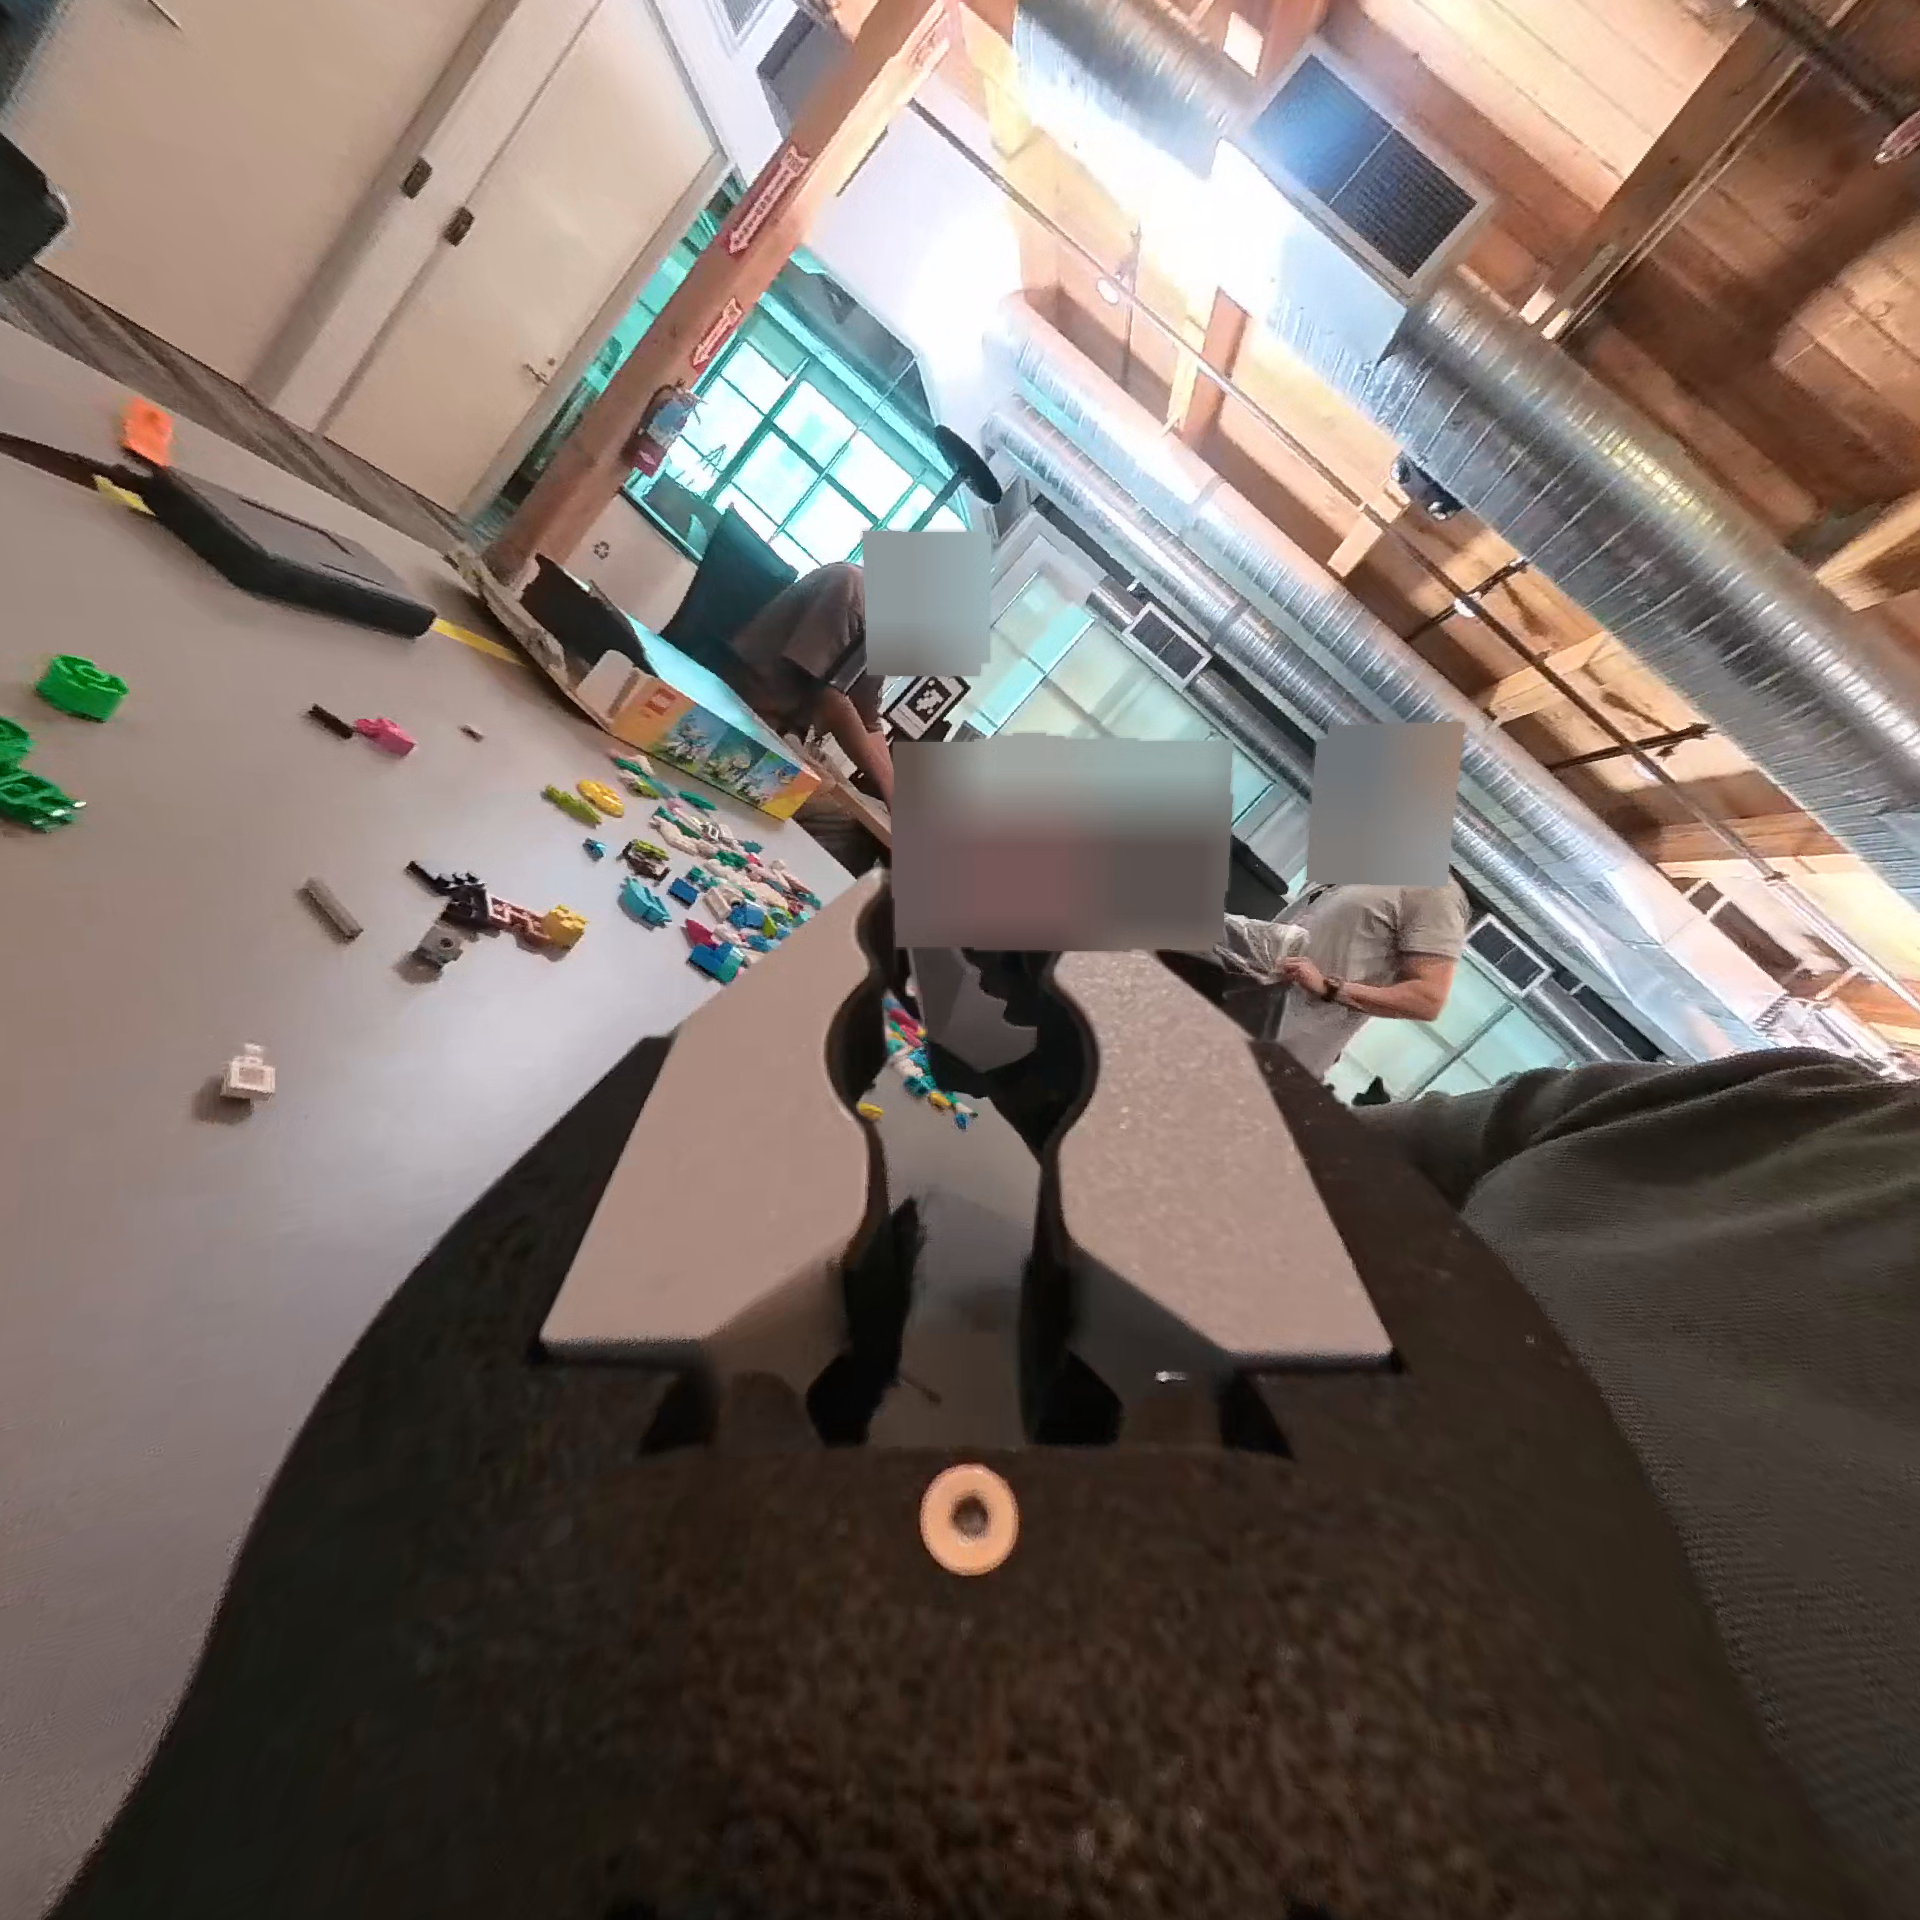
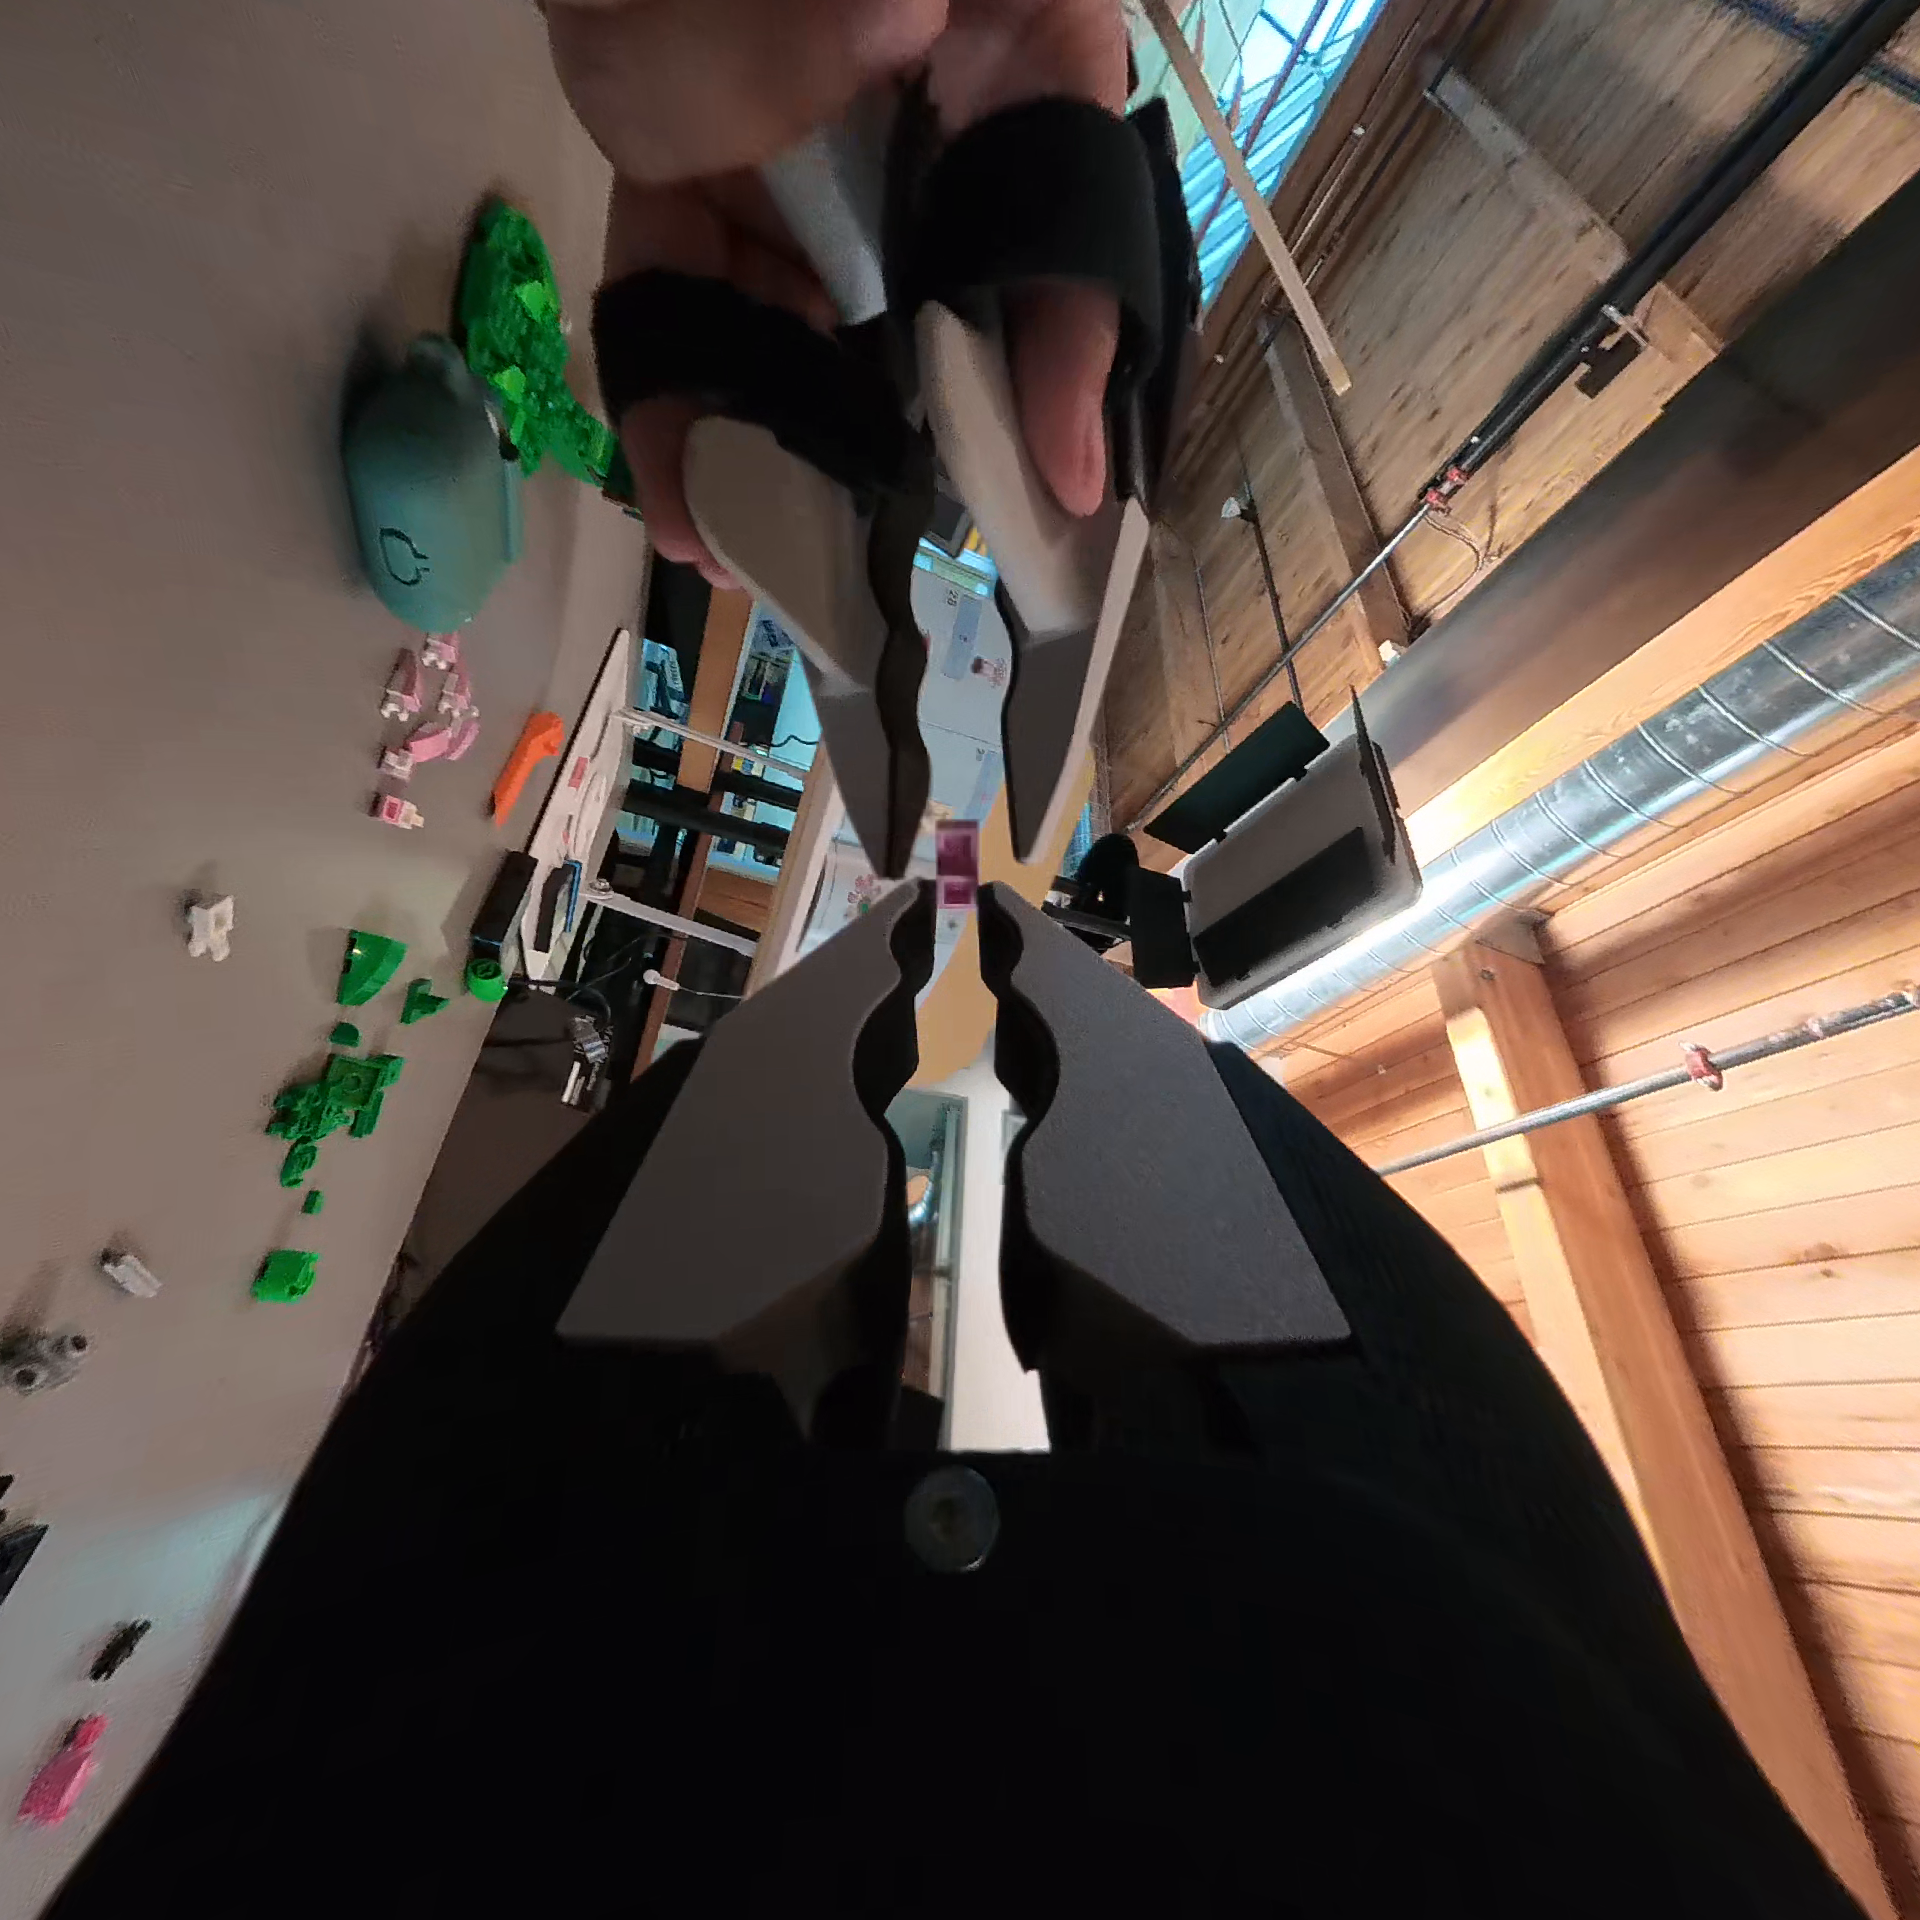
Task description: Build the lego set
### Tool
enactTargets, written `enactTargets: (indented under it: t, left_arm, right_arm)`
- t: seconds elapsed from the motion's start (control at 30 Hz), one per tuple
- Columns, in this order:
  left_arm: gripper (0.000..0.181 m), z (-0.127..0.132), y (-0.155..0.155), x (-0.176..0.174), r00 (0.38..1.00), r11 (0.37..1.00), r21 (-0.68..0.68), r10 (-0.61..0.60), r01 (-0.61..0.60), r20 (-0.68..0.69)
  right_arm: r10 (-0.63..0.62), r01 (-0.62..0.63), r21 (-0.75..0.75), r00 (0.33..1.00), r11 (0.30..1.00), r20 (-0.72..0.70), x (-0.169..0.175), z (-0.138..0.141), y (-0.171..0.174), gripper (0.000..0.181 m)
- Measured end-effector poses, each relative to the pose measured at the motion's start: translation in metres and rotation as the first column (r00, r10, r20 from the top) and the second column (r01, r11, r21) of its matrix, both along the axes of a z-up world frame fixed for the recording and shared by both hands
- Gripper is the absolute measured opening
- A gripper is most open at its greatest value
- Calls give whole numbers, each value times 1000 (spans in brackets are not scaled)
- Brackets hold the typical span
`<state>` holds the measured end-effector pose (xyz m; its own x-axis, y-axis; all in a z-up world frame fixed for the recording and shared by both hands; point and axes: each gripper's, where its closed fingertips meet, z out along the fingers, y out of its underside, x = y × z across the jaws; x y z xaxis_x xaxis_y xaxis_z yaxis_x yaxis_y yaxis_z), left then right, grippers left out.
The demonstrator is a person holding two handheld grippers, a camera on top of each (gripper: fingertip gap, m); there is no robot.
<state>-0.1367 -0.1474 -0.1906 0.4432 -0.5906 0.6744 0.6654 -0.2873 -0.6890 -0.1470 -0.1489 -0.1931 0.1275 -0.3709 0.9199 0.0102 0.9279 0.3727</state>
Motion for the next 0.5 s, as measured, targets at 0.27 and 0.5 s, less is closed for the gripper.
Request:
enactTargets:
  t: [0.27, 0.5]
  left_arm:
    - [0, 1, -1, -8, 999, 999, 36, 26, -24, -43]
    - [0, -9, 6, -26, 964, 986, 72, 160, -148, -210]
  right_arm:
    - [-4, 5, -49, 1000, 999, 19, -2, -4, 3, 7]
    - [-97, 176, -395, 972, 901, 213, -8, -29, 41, 6]
